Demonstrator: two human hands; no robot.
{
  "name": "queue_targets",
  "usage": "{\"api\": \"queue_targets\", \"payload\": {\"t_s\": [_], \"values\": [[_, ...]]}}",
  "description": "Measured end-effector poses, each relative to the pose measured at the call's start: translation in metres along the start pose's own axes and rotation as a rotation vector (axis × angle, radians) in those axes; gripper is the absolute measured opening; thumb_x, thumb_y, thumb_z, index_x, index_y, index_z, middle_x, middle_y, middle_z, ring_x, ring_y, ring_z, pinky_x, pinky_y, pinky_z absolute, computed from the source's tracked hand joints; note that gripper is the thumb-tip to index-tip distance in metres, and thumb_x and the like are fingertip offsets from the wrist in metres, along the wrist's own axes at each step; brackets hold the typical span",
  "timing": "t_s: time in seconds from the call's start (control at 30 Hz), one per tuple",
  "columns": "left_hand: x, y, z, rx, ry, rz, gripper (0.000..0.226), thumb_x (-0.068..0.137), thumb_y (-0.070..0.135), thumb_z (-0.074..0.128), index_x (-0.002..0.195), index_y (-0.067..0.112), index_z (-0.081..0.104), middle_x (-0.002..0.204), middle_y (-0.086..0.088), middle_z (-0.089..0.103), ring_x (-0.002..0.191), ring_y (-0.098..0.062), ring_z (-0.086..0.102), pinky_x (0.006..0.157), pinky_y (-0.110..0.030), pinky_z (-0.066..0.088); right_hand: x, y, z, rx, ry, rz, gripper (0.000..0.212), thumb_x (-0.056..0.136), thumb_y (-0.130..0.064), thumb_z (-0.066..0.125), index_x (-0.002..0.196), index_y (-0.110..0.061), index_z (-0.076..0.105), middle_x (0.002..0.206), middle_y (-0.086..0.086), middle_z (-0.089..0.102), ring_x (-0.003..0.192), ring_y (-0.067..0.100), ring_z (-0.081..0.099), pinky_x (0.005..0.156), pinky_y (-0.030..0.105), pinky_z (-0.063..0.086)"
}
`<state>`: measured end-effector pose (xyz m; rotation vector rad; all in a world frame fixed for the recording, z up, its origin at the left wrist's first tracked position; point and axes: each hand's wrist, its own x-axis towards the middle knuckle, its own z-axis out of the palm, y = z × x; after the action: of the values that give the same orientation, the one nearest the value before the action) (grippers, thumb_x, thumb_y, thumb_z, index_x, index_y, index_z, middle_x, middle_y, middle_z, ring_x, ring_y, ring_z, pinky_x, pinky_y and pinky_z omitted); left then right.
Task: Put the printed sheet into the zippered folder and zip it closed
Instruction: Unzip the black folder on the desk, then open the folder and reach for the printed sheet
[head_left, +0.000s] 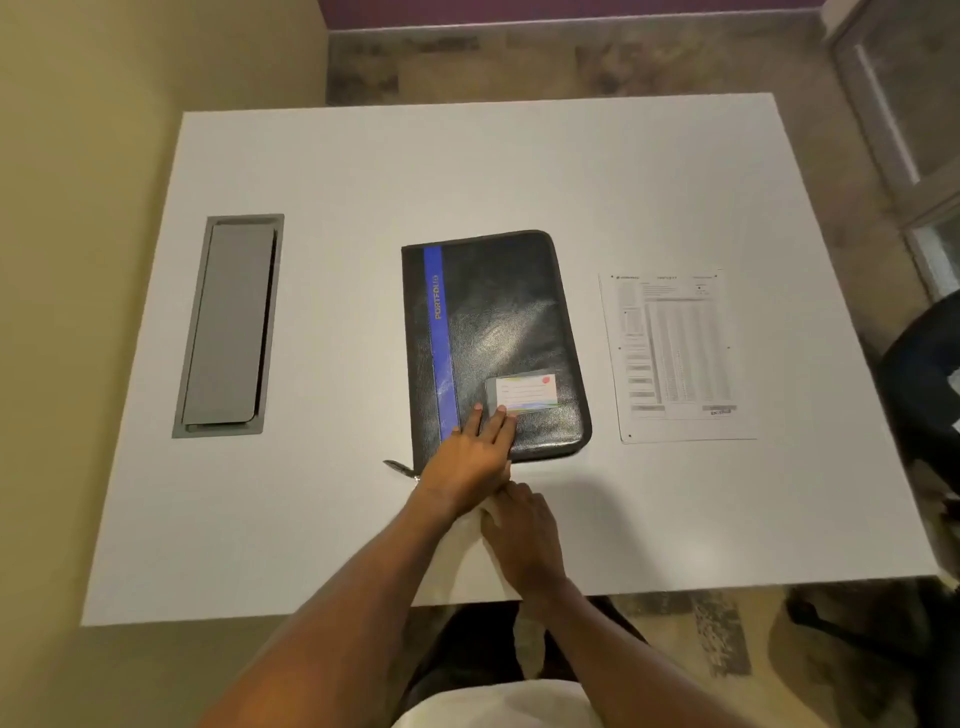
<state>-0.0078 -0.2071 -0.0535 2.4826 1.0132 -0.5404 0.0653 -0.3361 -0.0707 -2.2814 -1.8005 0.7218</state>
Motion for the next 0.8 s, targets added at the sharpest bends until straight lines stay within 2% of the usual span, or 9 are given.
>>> {"api": "queue_targets", "payload": {"t_s": [0.13, 0.27, 0.33, 0.43, 0.5, 0.63, 0.7, 0.77, 0.8], "values": [[-0.015, 0.006, 0.0, -0.081, 0.045, -0.038, 0.063, 0.112, 0.029, 0.03, 0.167, 0.012, 0.007, 0.176, -0.007, 0.01, 0.161, -0.038, 0.011, 0.12, -0.056, 0.035, -0.003, 0.029, -0.023, -0.041, 0.102, 0.04, 0.024, 0.085, -0.013, 0.075, 0.108, -0.016, 0.074, 0.102, 0.0, 0.073, 0.093, 0.019, 0.07, 0.082, 0.032, 0.058], [-0.036, 0.008, -0.002, -0.298, 0.2, -0.122, 0.068, 0.11, 0.029, 0.037, 0.168, 0.021, 0.004, 0.177, 0.004, 0.005, 0.163, -0.021, 0.007, 0.106, -0.044, 0.052, 0.004, 0.046, -0.038, -0.052, 0.274, 0.014, 0.027, 0.092, -0.006, 0.069, 0.118, -0.004, 0.073, 0.112, 0.012, 0.075, 0.102, 0.027, 0.072, 0.09, 0.034, 0.06], [-0.048, 0.004, 0.0, -0.504, 0.33, -0.149, 0.074, 0.107, 0.028, 0.045, 0.167, 0.032, 0.002, 0.176, 0.013, 0.005, 0.159, -0.007, 0.01, 0.11, -0.034, 0.048, 0.009, 0.049, -0.045, -0.06, 0.317, -0.02, 0.032, 0.091, -0.001, 0.068, 0.123, 0.001, 0.07, 0.12, 0.018, 0.072, 0.111, 0.034, 0.07, 0.096, 0.04, 0.059], [-0.064, -0.006, 0.006, -0.72, 0.444, -0.14, 0.083, 0.106, 0.021, 0.051, 0.164, 0.049, 0.0, 0.169, 0.035, 0.002, 0.153, 0.014, 0.008, 0.12, -0.023, 0.022, 0.023, 0.037, -0.062, 0.056, 0.115, 0.055, 0.057, 0.096, -0.007, 0.06, 0.152, -0.009, 0.047, 0.156, 0.009, 0.049, 0.145, 0.026, 0.046, 0.121, 0.04, 0.04], [-0.073, -0.014, 0.011, -0.826, 0.47, -0.14, 0.08, 0.107, 0.019, 0.051, 0.163, 0.052, 0.003, 0.166, 0.04, 0.007, 0.148, 0.022, 0.013, 0.119, -0.018, 0.021, 0.032, 0.031, -0.065, 0.038, 0.047, 0.051, 0.067, 0.099, -0.012, 0.058, 0.16, -0.018, 0.031, 0.168, 0.001, 0.031, 0.154, 0.019, 0.031, 0.126, 0.036, 0.03], [-0.09, -0.025, 0.022, -0.991, 0.573, -0.187, 0.063, 0.111, 0.022, 0.047, 0.165, 0.039, 0.019, 0.165, 0.032, 0.029, 0.148, 0.014, 0.03, 0.12, -0.013, 0.027, 0.041, 0.027, -0.068, -0.07, -0.071, 0.003, 0.076, 0.1, -0.012, 0.054, 0.164, -0.021, 0.015, 0.173, -0.001, 0.01, 0.16, 0.018, 0.014, 0.129, 0.036, 0.023], [-0.1, -0.028, 0.024, -1.073, 0.648, -0.274, 0.055, 0.11, 0.036, 0.045, 0.162, 0.022, 0.034, 0.158, 0.016, 0.049, 0.139, 0.006, 0.048, 0.117, -0.02, 0.039, 0.043, 0.028, -0.068, -0.098, -0.128, 0.002, 0.076, 0.1, -0.012, 0.051, 0.165, -0.02, 0.012, 0.174, 0.0, 0.006, 0.16, 0.019, 0.011, 0.129, 0.035, 0.02], [-0.109, -0.03, 0.023, -1.084, 0.732, -0.352, 0.057, 0.108, 0.047, 0.041, 0.146, 0.005, 0.051, 0.131, -0.002, 0.07, 0.115, -0.012, 0.065, 0.099, -0.038, 0.058, 0.045, 0.03, -0.065, -0.115, -0.181, 0.01, 0.076, 0.101, -0.013, 0.05, 0.165, -0.021, 0.009, 0.174, 0.001, 0.002, 0.16, 0.02, 0.01, 0.129, 0.034, 0.019], [-0.113, -0.03, 0.022, -1.089, 0.761, -0.388, 0.047, 0.11, 0.041, 0.042, 0.135, 0.005, 0.058, 0.113, 0.004, 0.073, 0.101, -0.014, 0.068, 0.085, -0.04, 0.061, 0.045, 0.032, -0.064, -0.126, -0.206, 0.015, 0.077, 0.101, -0.013, 0.051, 0.165, -0.022, 0.009, 0.174, 0.0, 0.0, 0.16, 0.02, 0.009, 0.129, 0.034, 0.019]]}}
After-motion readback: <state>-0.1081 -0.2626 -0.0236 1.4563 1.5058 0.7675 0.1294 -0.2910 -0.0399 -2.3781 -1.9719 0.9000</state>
